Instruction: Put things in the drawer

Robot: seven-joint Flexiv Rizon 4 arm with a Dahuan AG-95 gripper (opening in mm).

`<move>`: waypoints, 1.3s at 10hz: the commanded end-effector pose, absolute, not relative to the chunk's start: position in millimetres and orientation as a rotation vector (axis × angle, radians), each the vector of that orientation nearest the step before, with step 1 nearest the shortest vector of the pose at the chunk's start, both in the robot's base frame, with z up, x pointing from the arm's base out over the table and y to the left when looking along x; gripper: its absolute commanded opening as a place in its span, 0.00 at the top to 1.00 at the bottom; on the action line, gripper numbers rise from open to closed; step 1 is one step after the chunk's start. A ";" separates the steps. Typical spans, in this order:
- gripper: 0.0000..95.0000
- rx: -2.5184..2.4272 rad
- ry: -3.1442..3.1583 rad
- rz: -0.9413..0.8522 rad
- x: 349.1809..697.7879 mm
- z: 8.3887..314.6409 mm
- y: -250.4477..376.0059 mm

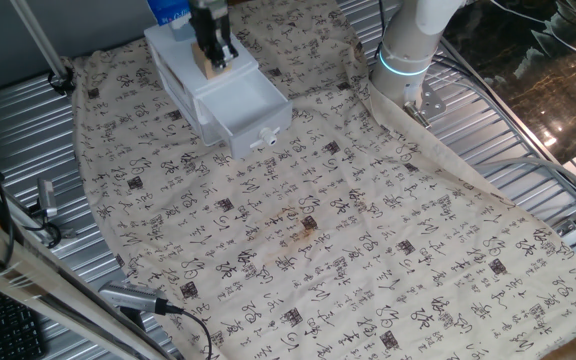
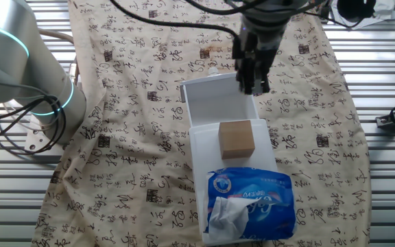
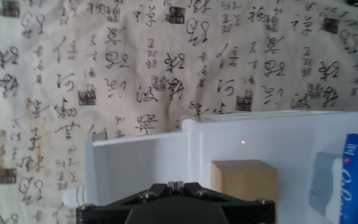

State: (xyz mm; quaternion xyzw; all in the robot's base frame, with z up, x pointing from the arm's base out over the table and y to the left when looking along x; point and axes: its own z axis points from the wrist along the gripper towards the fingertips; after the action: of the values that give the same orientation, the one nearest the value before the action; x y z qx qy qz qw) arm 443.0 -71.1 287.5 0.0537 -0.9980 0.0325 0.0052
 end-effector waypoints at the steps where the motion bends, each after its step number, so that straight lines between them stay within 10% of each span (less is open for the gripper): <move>1: 1.00 0.201 -3.129 0.105 437.6 288.3 -79.4; 13: 1.00 0.185 -3.174 0.070 442.0 282.3 -107.9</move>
State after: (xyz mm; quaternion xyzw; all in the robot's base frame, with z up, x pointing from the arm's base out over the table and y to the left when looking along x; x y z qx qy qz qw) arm 441.4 -108.1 282.2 0.0583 -0.9979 0.0224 -0.0194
